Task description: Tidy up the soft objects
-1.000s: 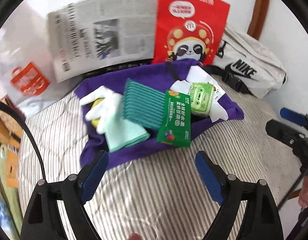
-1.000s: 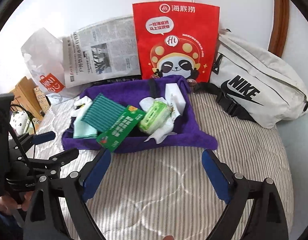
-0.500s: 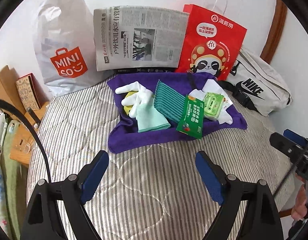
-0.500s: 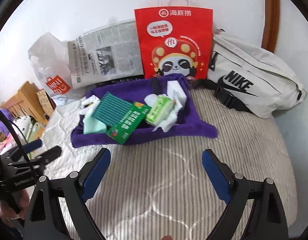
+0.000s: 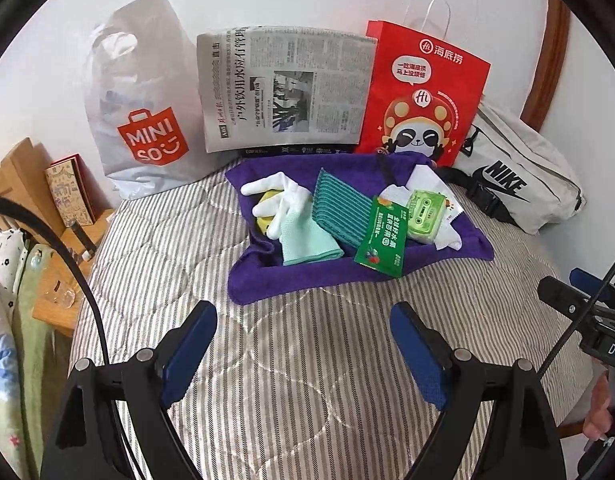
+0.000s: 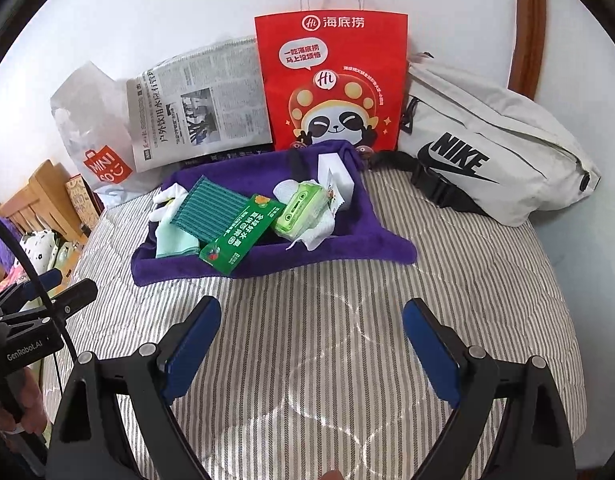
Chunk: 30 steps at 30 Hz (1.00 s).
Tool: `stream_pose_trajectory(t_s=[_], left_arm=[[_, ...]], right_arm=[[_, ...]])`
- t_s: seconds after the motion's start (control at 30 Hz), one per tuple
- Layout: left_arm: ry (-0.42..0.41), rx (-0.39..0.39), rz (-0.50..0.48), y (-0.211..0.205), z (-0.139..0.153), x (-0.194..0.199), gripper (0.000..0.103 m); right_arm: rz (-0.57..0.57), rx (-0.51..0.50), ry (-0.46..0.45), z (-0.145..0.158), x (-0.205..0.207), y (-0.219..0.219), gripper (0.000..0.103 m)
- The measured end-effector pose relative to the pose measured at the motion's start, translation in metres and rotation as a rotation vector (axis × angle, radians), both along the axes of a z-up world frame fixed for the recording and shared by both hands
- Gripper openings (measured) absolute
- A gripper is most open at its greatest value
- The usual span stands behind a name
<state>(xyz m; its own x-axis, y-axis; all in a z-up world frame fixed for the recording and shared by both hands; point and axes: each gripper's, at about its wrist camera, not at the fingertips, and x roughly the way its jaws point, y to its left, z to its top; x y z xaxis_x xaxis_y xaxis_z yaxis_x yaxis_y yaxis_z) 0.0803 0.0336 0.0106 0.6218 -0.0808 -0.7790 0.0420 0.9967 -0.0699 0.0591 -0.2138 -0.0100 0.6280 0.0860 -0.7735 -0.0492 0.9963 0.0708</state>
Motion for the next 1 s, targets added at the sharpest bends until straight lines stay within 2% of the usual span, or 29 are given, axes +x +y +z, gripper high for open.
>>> stream_pose_trajectory(t_s=[0.1,0.33,0.43,0.63,0.73,0.83,0.93,1.0], left_arm=[[-0.002,0.001,0.007,0.002,0.002,-0.002,0.088],[-0.025,-0.053,0.01,0.007,0.012,-0.003,0.088],[-0.03,-0.007,0.013,0.006,0.016,-0.006,0.088],[-0.029,0.008,0.051,0.013,0.016,-0.011,0.088],[-0.023,-0.039,0.052,0.019,0.011,-0.017,0.088],[0.004,-0.044,0.054,0.027,0.009,-0.018,0.088],[0.003,0.005,0.087,0.032,0.009,-0.016,0.088],[-0.001,-0.012,0.084,0.035,0.009,-0.013,0.088]], right_arm=[[-0.007,0.004,0.003,0.0,0.0,-0.002,0.092],[0.013,0.046,0.026,0.003,0.003,-0.003,0.092],[0.002,0.011,0.009,0.007,0.0,-0.001,0.092],[-0.007,-0.006,0.005,0.011,-0.003,0.001,0.092],[0.04,0.079,0.042,0.008,-0.003,0.001,0.092],[0.002,-0.007,0.036,0.009,0.0,0.003,0.092],[-0.013,-0.002,0.037,0.01,0.002,0.001,0.092],[-0.013,0.011,0.033,0.01,0.003,0.001,0.092]])
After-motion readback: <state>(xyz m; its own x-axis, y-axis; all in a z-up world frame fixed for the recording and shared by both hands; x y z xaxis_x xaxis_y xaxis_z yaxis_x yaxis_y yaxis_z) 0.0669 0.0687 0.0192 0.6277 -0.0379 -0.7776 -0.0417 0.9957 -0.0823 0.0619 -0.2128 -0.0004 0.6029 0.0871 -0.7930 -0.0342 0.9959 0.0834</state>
